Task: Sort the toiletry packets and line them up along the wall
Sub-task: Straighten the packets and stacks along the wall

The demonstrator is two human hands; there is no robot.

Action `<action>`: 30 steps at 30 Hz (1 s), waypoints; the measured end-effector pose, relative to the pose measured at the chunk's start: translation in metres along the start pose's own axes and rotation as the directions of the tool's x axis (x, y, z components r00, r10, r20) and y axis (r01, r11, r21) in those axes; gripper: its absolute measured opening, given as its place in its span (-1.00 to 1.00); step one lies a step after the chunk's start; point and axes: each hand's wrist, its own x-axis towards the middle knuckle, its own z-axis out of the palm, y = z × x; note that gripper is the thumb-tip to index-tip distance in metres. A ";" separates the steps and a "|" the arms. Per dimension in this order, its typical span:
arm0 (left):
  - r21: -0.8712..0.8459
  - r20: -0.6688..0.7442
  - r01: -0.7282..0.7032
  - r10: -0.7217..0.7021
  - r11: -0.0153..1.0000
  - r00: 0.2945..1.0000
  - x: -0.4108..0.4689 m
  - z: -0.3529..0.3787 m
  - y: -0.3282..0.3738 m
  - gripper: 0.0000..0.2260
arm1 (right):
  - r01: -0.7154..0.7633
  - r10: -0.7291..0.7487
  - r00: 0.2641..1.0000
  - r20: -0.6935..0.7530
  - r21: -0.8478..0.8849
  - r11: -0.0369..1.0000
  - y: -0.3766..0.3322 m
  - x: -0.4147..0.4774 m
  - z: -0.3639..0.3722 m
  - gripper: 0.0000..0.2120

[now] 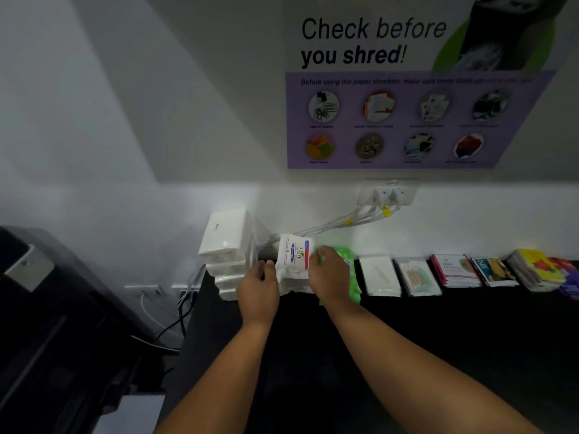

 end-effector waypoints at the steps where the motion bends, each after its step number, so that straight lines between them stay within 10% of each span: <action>1: 0.010 -0.072 -0.024 0.025 1.000 0.997 -0.005 -0.008 0.004 -0.74 | 0.047 -0.043 0.995 -0.090 0.045 0.998 -0.008 -0.008 -0.002 -0.80; 6: -0.013 -0.314 -0.174 0.161 0.985 0.936 -0.001 -0.051 0.007 -0.77 | 0.207 -0.191 0.978 -0.081 0.293 0.933 -0.053 -0.037 0.011 -0.88; 10: -0.232 -0.425 -0.150 0.038 0.961 0.904 0.026 -0.087 0.017 -0.81 | -0.048 -0.076 0.970 0.233 0.484 0.874 -0.087 -0.042 0.038 -0.74; 15: -0.487 0.097 0.373 -0.375 0.790 0.922 0.073 -0.111 0.009 -0.53 | -0.441 0.186 0.850 0.492 0.475 0.761 -0.085 -0.015 0.103 0.05; 21: -0.455 0.491 0.577 -0.349 0.678 0.798 0.093 -0.101 -0.011 -0.30 | -0.616 0.230 0.729 0.645 0.472 0.631 -0.097 -0.030 0.093 -0.48; 30: -0.454 0.562 0.554 -0.258 0.698 0.786 0.062 -0.102 -0.021 -0.41 | -0.641 0.260 0.697 0.668 0.418 0.644 -0.076 -0.051 0.084 -0.46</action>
